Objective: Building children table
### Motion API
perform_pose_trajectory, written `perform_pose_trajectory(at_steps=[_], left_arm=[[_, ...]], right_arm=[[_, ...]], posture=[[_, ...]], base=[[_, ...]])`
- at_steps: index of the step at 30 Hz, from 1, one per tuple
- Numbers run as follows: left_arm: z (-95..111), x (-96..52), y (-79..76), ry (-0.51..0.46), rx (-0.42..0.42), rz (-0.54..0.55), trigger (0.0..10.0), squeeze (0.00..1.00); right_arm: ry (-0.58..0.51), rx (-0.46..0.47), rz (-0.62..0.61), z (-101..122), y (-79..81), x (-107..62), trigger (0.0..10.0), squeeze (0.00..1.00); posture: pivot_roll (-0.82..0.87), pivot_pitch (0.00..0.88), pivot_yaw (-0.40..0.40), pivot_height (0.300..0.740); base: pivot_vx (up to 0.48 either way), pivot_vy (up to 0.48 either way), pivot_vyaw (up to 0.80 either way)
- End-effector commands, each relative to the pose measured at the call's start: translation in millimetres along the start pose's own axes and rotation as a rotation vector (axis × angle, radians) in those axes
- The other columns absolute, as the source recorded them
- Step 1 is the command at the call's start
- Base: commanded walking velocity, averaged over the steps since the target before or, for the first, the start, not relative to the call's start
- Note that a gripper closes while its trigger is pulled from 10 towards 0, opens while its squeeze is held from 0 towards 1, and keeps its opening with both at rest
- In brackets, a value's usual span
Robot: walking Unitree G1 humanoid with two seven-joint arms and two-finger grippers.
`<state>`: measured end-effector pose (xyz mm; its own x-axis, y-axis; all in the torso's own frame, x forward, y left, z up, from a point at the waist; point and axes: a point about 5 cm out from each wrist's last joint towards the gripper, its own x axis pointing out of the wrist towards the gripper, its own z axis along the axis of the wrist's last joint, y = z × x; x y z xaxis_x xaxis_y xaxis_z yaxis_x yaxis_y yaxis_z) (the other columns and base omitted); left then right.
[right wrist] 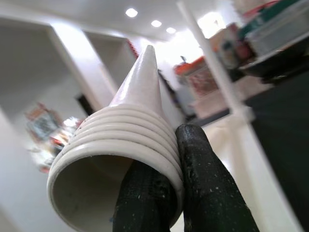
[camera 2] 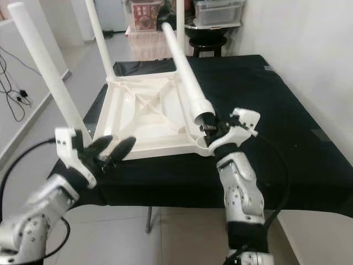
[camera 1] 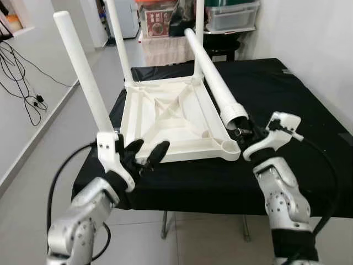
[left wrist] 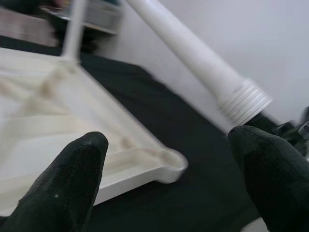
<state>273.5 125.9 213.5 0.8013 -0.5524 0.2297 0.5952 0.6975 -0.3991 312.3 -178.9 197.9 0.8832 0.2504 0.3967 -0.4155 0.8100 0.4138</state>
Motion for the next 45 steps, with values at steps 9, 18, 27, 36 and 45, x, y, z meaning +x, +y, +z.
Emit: perform_pose_trajectory(at_steps=[9,18,27,36,45], left_arm=[[20.6,13.5,-12.4,-0.111,-0.346,-0.193,10.0,1.0],[29.8,18.0,-18.6,-0.151,-0.486,-0.283,10.0,1.0],[33.8,25.0,-25.2,-0.136,-0.547,-0.334,10.0,0.0],[38.3,25.5,-39.3,-0.109,-0.585,-0.456,10.0,0.0],[40.2,15.3,-54.7,-0.063,-0.565,-0.606,10.0,0.0]], right_arm=[[-0.065,0.011,0.199,18.4,5.3,-14.9,10.0,0.0],[-0.065,0.095,0.354,21.3,20.6,-30.0,10.0,0.0],[-0.065,0.238,0.565,16.3,53.8,-39.9,10.0,0.0],[-0.013,0.235,0.687,11.6,73.4,-42.0,10.0,0.0],[-0.002,0.203,0.646,5.8,73.0,-33.0,10.0,0.0]], posture=[[-0.08,0.0,0.079,0.74],[-0.09,0.0,0.082,0.74],[-0.09,0.0,0.091,0.74],[-0.09,0.0,0.096,0.74],[-0.09,0.0,0.096,0.74]], base=[[0.0,0.0,0.0],[0.0,0.0,0.0],[0.0,0.0,0.0],[0.0,0.0,0.0],[0.0,0.0,0.0]])
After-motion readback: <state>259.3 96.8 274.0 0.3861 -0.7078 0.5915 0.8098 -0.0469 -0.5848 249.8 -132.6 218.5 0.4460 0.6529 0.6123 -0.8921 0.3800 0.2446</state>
